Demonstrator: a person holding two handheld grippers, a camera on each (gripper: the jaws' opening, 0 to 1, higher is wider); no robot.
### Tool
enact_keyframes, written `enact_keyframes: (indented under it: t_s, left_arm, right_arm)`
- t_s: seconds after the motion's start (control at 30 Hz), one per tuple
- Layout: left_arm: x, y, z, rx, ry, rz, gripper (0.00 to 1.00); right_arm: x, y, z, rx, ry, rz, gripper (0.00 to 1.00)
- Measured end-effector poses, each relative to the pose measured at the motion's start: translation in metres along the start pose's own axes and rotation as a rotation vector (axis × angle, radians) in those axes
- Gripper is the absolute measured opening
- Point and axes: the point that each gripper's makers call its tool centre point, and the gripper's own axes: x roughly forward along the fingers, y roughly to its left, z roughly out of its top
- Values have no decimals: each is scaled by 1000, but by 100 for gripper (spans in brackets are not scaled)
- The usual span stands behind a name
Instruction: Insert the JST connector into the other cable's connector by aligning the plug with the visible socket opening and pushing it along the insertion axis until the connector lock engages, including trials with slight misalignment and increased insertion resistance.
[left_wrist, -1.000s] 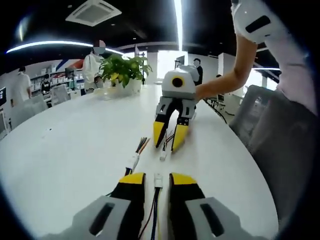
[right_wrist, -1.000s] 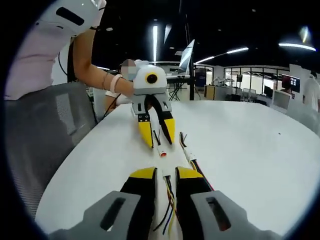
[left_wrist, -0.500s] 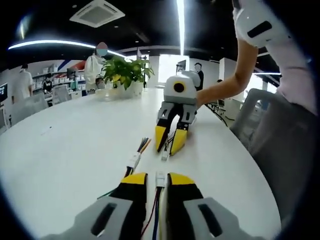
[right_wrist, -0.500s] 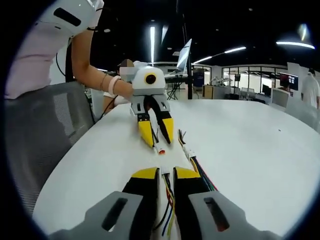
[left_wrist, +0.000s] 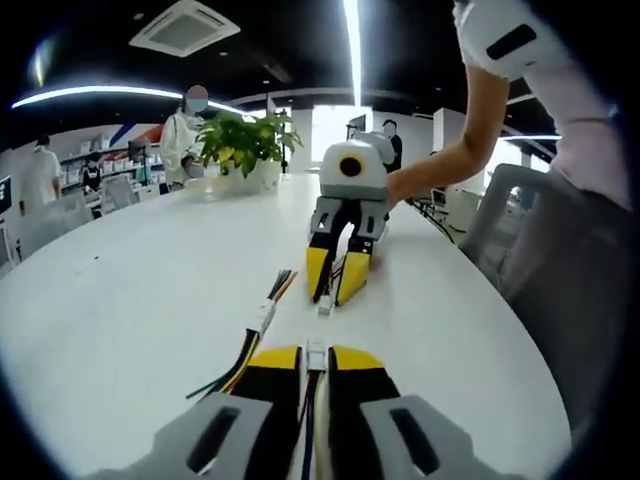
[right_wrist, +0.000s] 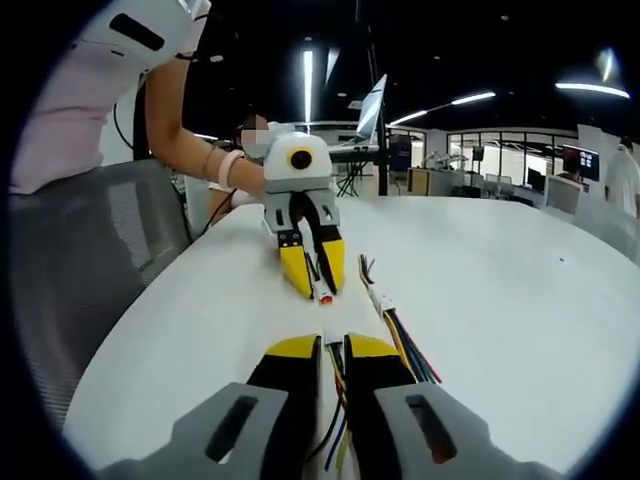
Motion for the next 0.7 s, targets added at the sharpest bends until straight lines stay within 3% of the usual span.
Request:
enact_keyframes:
  t_s: [0.7]
  left_arm:
    - [1,1,-1,26,17,-21,0]
  right_arm:
    - [2,-1,2,5,11,-3,4]
